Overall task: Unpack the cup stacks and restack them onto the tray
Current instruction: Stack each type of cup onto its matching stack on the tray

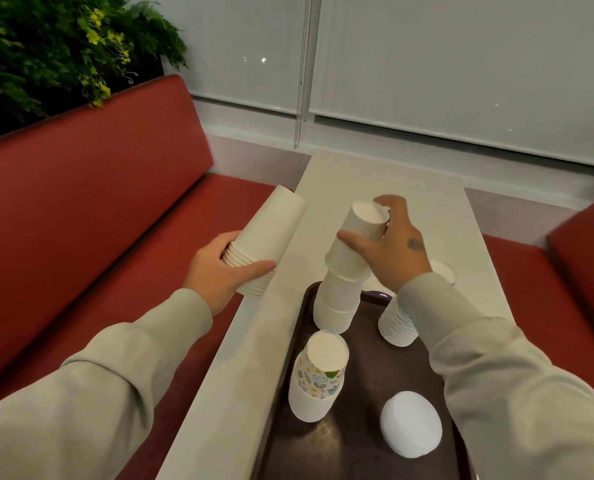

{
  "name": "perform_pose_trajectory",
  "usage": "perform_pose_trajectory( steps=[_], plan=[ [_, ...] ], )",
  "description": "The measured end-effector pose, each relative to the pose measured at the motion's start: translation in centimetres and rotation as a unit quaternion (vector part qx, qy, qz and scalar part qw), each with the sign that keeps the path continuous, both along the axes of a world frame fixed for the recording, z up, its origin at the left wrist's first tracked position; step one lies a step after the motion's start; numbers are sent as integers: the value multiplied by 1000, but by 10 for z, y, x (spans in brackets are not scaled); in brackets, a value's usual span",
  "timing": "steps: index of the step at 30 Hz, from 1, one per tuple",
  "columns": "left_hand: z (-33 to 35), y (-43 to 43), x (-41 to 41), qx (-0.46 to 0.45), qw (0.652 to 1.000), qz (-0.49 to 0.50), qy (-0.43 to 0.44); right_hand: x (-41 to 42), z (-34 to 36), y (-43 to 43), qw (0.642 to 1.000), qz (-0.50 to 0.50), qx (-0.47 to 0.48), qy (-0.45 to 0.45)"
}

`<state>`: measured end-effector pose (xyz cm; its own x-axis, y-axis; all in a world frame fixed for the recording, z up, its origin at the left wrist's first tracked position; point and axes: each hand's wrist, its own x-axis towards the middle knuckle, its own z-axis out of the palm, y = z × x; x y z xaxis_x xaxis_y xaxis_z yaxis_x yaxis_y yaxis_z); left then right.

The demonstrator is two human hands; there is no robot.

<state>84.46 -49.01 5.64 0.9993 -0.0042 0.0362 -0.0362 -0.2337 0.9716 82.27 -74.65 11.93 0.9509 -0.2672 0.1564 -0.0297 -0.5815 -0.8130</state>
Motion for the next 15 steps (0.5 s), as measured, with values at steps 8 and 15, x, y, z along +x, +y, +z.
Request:
perform_pose_trajectory(
  steps=[8,15],
  plan=[
    [12,-11,1,-33,999,-20,-17,-7,-9,9,1000,3,17,-24],
    [24,-30,-3,2,996,-59,-60,6,13,31,985,66,157,35]
  ],
)
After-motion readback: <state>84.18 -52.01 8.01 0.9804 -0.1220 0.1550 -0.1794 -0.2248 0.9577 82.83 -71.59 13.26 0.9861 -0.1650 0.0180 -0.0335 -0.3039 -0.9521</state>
